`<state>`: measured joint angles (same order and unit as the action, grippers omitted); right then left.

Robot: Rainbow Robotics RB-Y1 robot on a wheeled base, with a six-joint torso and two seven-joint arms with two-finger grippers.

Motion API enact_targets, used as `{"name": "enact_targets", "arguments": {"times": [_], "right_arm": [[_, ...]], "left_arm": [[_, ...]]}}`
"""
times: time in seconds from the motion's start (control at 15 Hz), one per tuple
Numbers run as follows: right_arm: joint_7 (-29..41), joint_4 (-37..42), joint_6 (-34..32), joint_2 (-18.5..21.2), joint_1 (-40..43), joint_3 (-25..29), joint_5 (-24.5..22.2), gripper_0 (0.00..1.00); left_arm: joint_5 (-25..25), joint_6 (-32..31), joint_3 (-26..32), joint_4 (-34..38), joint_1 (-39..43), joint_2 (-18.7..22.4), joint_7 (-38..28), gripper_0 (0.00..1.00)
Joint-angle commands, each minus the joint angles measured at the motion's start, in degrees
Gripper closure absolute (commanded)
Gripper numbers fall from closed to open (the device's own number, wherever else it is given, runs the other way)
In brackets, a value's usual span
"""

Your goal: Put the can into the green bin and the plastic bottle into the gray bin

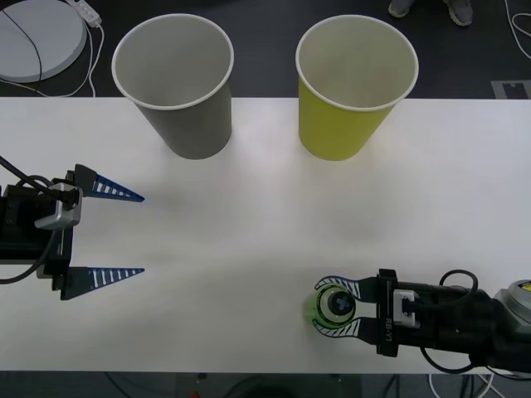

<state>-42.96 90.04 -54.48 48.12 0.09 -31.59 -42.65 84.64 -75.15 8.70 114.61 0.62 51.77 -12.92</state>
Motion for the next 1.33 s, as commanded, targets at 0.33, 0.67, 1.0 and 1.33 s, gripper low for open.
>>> {"name": "enact_targets", "arguments": {"times": [0.33,0.67,1.0,1.33], "right_arm": [[5.8,9.8,1.8,3.2,7.9,9.2,-1.1,1.00],[15.5,17.4,1.7,5.0,13.9,18.1,-3.7,1.00],[26.9,23.1,1.7,6.0,15.8,25.2,-6.8,1.00],[39.3,29.0,1.8,6.0,15.6,31.2,-10.3,1.00]], "left_arm": [[0.0,0.0,0.0,0.0,0.0,0.0,0.0,0.00],[0.0,0.0,0.0,0.0,0.0,0.0,0.0,0.00],[0.0,0.0,0.0,0.0,0.0,0.0,0.0,0.00],[0.0,0.0,0.0,0.0,0.0,0.0,0.0,0.00]]}}
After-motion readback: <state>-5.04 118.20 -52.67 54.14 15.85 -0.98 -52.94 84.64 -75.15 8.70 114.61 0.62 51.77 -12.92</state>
